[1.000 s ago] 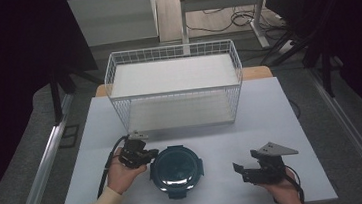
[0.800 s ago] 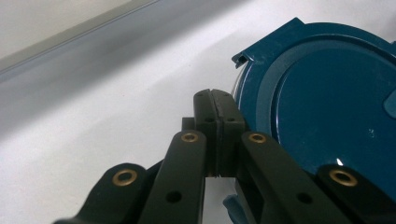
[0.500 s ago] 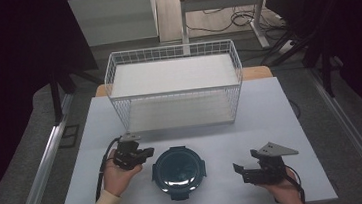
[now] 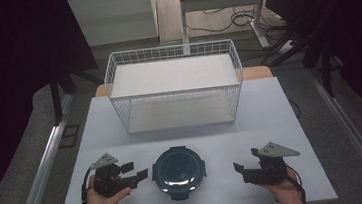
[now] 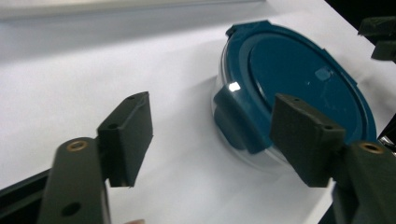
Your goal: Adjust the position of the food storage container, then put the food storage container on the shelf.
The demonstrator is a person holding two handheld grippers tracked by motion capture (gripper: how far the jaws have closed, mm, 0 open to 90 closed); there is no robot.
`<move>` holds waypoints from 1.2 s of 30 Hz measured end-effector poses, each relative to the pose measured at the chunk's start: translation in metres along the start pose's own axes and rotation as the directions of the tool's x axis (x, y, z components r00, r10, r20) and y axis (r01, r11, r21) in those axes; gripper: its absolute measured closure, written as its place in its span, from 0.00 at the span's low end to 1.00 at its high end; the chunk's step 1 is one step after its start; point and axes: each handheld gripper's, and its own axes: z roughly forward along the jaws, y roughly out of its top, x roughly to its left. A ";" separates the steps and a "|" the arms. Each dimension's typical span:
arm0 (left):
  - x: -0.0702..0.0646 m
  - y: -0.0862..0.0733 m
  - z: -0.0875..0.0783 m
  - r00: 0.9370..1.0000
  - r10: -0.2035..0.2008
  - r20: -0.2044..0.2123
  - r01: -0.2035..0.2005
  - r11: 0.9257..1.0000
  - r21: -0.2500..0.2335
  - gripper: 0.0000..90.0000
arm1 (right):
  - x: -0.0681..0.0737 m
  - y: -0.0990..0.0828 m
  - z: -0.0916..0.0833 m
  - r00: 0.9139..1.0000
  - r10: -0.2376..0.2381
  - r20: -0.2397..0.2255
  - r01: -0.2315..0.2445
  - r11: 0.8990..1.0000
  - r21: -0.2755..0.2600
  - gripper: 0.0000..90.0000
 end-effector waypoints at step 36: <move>0.008 -0.003 0.017 0.985 -0.123 0.123 0.122 0.992 0.019 0.22 | 0.025 0.009 0.017 0.969 0.206 -0.134 -0.203 0.979 0.030 0.16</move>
